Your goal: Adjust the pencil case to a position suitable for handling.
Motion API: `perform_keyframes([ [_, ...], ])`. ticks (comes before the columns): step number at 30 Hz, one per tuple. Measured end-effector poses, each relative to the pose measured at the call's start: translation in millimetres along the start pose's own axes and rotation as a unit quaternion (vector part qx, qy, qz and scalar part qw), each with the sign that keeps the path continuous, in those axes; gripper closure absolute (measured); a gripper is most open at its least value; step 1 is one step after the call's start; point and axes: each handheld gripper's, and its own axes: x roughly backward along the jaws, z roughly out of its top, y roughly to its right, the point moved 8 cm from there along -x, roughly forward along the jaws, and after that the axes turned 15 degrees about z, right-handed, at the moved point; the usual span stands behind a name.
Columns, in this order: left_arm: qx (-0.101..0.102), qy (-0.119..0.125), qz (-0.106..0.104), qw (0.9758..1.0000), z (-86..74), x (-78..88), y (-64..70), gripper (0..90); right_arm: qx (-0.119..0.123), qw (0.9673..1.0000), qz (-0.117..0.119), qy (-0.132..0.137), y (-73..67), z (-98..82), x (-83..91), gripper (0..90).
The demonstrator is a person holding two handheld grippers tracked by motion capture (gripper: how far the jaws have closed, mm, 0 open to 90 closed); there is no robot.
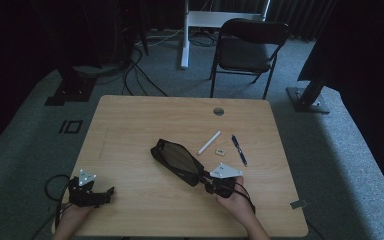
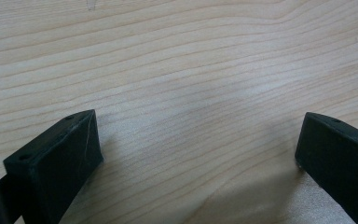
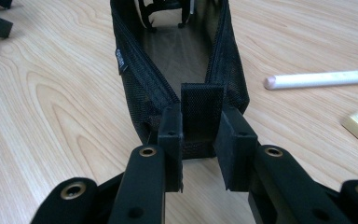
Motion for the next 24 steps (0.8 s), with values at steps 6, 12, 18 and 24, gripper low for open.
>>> perform_keyframes([
  [6, 0.0, 0.0, 0.0, 1.0, 0.0, 0.0, 0.0, 0.2, -0.002, 1.0, 0.001, -0.002, 0.4, -5.9, 10.9, 73.1],
  [12, 0.0, 0.0, 0.0, 1.0, 0.0, 0.0, 0.0, 0.2, 0.004, 0.9999, 0.005, -0.009, -3.1, -12.6, 21.2, 73.0],
  [18, -0.001, 0.0, 0.0, 1.0, -0.1, 0.1, -0.1, 0.2, 0.001, 1.0, 0.005, -0.008, -3.9, -19.4, 31.4, 73.0],
  [24, -0.001, 0.0, 0.0, 1.0, -0.1, 0.0, -0.2, 0.2, 0.003, 0.9999, 0.005, -0.012, -4.4, -25.3, 40.4, 73.0],
])
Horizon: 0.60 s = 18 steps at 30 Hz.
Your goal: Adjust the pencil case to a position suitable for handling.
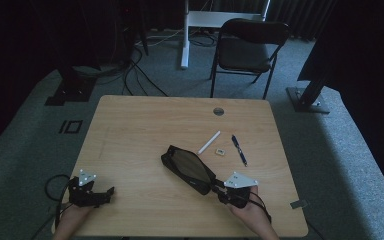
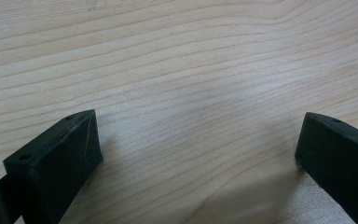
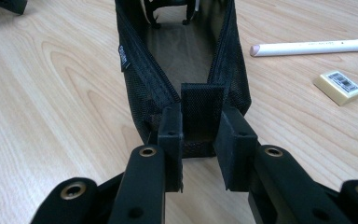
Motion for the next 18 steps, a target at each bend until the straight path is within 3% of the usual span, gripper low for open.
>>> perform_keyframes([
  [18, 0.0, 0.0, 0.0, 1.0, 0.0, 0.0, 0.0, 0.2, 0.007, 0.9999, -0.004, -0.014, -5.4, -18.3, 27.7, 73.0],
])
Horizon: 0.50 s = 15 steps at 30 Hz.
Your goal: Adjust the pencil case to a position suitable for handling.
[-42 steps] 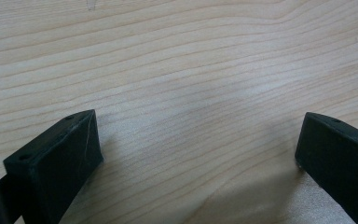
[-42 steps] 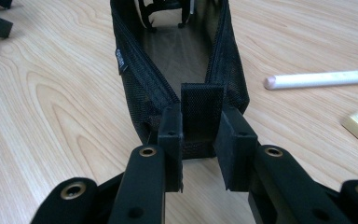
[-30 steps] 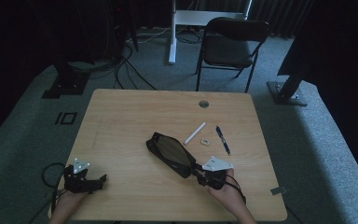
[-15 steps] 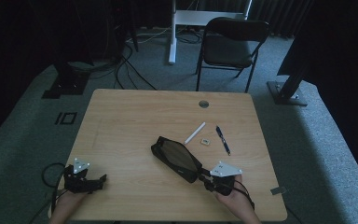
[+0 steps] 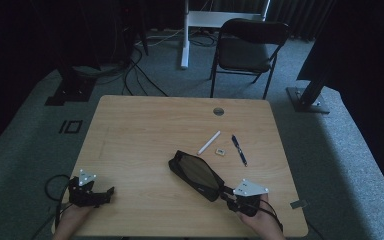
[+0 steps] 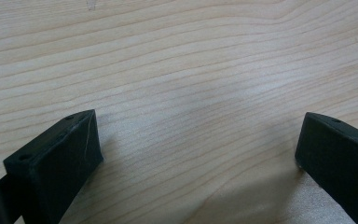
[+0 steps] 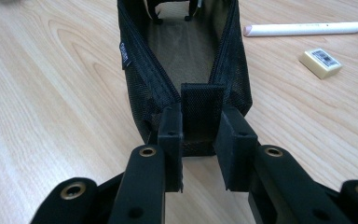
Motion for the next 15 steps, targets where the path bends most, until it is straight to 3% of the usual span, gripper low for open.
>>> perform_keyframes([
  [15, 0.0, 0.0, 0.0, 1.0, 0.0, 0.0, 0.0, 0.2, -0.005, 1.0, -0.002, -0.008, -3.8, -17.9, 22.8, 73.0],
])
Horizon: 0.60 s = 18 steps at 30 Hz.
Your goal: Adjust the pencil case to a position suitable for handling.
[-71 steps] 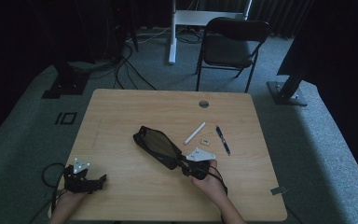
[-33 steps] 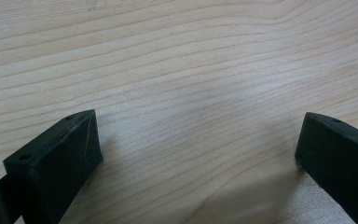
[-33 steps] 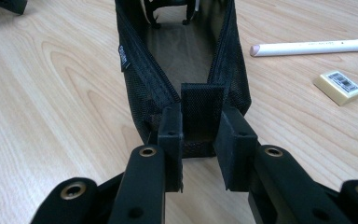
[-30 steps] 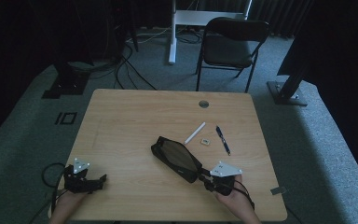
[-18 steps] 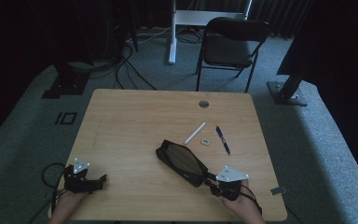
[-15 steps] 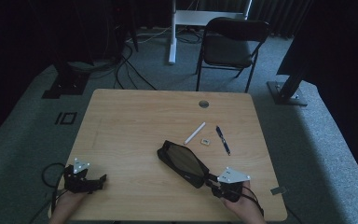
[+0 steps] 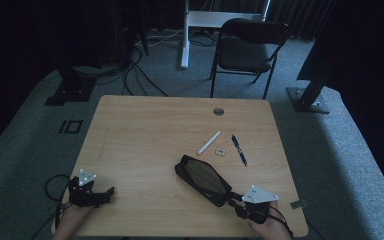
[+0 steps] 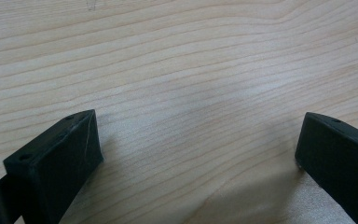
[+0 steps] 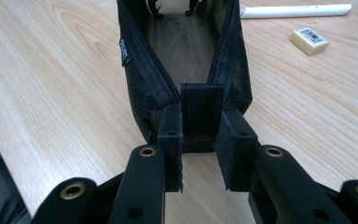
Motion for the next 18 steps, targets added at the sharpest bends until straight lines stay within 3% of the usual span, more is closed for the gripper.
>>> perform_keyframes([
  [18, -0.001, 0.0, 0.001, 1.0, 0.0, 0.0, -0.1, 0.2, -0.008, 0.9999, -0.006, -0.001, 1.8, -18.4, 26.2, 72.9],
])
